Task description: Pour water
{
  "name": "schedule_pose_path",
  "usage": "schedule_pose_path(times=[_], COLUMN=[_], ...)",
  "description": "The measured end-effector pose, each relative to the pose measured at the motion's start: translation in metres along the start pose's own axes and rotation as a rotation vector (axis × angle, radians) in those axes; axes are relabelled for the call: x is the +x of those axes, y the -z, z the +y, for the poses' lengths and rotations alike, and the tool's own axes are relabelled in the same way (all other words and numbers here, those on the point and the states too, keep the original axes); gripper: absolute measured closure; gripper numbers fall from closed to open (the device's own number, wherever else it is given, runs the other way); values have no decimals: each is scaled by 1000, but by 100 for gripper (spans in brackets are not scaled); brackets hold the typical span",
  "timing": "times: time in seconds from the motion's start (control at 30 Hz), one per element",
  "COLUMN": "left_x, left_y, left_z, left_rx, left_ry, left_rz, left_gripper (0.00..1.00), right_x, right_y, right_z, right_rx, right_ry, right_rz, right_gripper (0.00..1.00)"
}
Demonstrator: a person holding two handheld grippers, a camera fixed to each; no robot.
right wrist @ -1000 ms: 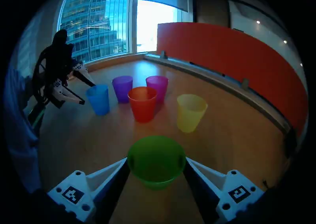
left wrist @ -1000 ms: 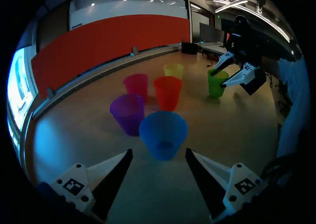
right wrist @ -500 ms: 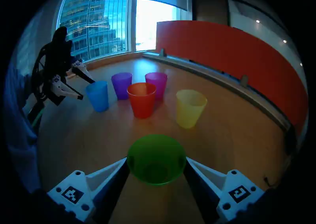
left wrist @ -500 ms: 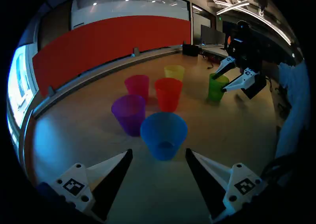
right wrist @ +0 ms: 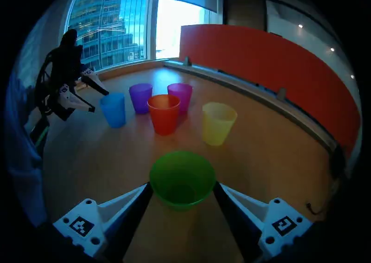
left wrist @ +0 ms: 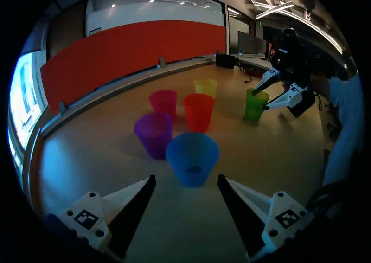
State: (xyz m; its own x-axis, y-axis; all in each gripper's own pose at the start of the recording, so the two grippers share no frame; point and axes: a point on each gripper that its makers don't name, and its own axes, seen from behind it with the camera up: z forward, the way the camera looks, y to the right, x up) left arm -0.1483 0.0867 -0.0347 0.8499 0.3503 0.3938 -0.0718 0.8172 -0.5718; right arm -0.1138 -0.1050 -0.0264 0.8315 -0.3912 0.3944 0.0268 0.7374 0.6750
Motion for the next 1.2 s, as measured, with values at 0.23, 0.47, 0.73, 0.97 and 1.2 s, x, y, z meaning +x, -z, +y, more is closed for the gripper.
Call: schedule_pose_path(times=[0.23,0.47,0.73,0.97,1.2], left_x=[1,-2,3,22,45], left_y=[12,25,42,55,72], left_z=[-8,-18,-33,-54,-69], left_rx=[48,97,172,287,390], left_ry=[30,59,105,141,145], left_rz=[31,54,118,229,341], left_gripper=[0,0,0,0,0], right_x=[-5,-5,3,23,46], right_y=[18,38,60,79,94], right_z=[7,9,11,24,39], right_rx=[-45,-80,-137,-231,-335], right_ry=[-32,-65,-76,-100,-126], right_rz=[28,65,113,201,302], right_gripper=[0,0,0,0,0])
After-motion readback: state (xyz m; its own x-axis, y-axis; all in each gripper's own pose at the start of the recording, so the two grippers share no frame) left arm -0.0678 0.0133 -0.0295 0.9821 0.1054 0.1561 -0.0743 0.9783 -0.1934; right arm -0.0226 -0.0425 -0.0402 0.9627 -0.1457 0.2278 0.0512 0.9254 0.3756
